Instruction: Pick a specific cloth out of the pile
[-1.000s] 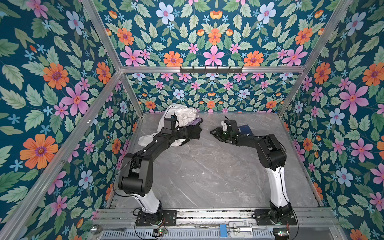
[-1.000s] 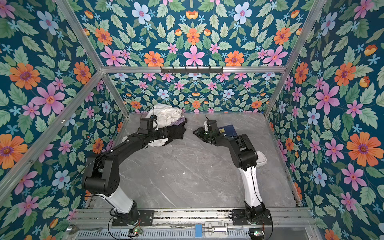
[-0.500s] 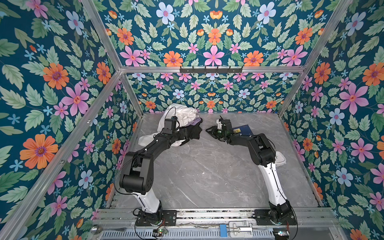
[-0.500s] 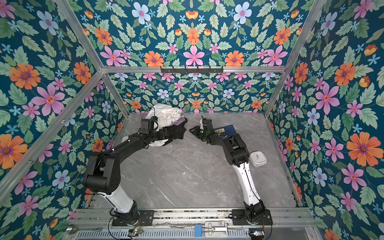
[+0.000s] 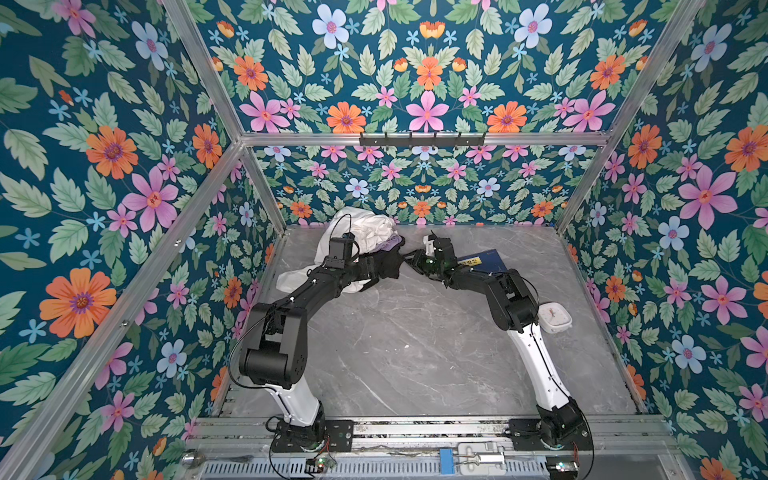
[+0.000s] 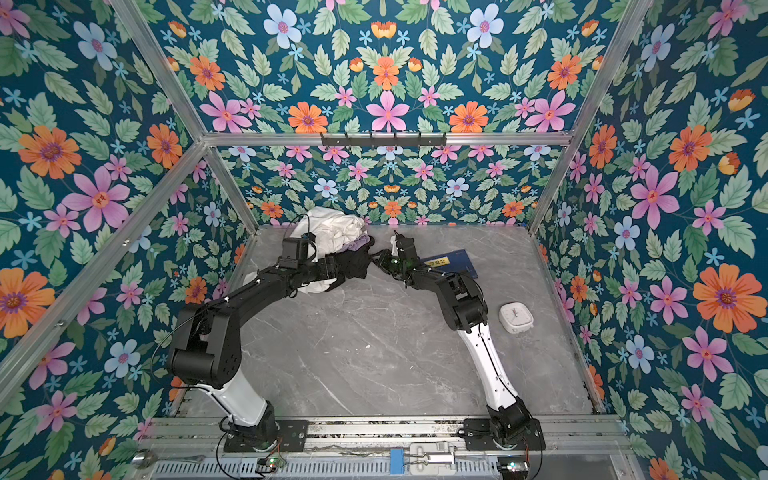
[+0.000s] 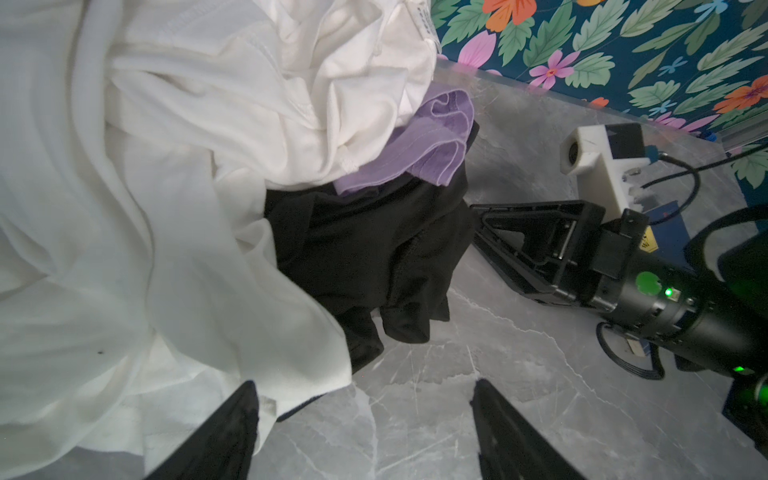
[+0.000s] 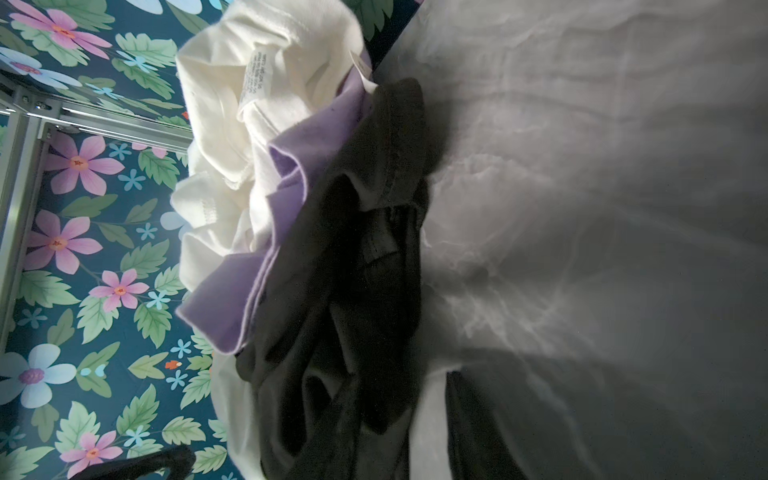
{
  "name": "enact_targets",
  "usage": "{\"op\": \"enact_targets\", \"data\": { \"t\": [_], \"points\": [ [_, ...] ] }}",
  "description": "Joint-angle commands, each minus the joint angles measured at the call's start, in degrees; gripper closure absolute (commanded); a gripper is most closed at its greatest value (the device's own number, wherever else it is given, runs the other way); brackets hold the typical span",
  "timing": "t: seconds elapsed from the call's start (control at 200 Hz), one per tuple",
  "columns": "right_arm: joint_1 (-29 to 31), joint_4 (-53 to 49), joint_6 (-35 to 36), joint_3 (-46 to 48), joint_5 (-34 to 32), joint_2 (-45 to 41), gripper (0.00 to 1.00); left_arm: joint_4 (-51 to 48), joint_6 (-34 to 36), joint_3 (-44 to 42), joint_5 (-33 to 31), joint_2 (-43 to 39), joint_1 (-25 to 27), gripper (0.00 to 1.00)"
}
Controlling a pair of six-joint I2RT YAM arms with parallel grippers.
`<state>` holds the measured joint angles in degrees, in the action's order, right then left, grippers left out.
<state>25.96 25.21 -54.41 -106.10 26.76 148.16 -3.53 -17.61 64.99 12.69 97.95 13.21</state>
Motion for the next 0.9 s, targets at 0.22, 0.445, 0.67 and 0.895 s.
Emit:
{"op": "enact_targets", "data": {
  "t": [0.22,0.445,0.67,0.895],
  "points": [
    [0.9,-1.8,0.0,-3.6,0.0,2.9,0.71,-1.0,0.2,0.3,-0.7,-0.3,0.0,0.18],
    [1.0,0.7,-1.6,-3.1,0.8,2.6,0.83,-1.7,0.0,1.2,-0.5,0.4,0.1,0.18],
    [1.4,1.7,-2.1,-3.3,1.2,2.3,0.95,-2.5,0.1,1.4,-1.1,0.1,0.0,0.18],
    [1.5,3.2,-2.5,-2.5,2.5,1.5,1.00,-3.8,0.1,1.5,-1.8,-0.6,-0.4,0.18]
  ]
}}
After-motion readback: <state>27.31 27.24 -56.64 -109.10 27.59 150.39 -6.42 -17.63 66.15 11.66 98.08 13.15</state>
